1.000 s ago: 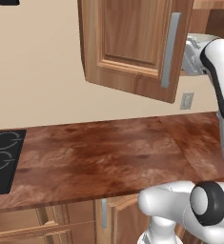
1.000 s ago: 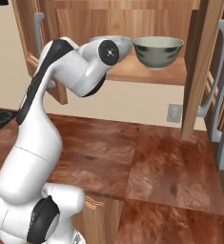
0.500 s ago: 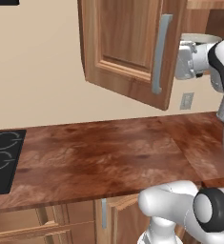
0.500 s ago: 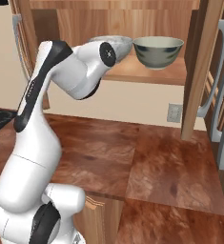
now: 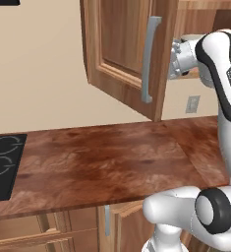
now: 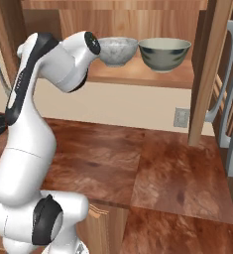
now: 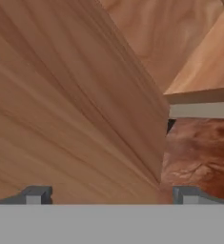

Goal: Move the bowls from the cabinet to the plates on the dining table.

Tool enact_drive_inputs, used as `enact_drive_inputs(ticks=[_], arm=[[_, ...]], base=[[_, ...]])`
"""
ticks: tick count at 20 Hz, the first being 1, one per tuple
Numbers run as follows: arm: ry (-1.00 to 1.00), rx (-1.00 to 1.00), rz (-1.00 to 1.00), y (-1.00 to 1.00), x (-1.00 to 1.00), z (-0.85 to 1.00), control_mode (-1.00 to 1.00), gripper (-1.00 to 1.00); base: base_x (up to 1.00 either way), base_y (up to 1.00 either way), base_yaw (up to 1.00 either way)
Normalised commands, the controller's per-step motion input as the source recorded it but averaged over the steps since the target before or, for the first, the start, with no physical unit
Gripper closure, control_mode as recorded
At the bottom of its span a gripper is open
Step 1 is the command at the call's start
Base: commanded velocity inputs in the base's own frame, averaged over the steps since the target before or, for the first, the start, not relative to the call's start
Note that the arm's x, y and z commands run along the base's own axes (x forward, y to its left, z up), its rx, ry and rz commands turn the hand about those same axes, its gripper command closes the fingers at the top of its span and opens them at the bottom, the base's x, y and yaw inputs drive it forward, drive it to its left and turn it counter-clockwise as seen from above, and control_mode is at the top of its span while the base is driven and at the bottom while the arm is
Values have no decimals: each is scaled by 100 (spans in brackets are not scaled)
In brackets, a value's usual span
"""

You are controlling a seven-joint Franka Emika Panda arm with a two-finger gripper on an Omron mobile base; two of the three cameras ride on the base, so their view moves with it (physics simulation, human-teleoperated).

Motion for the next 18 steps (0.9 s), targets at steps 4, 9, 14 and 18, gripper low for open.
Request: enact_drive_inputs(ticks=[4,9,14,18], arm=[[0,-17,7,85,0,0,-100,-100],[-4,-9,2,79,-5,0,-100,-100],[-5,5,0,56,-6,-7,-100,-100],[-2,14,0,44,0,-14,-100,-100]], base=[[0,0,0],[0,0,0],[0,0,0],[0,0,0]])
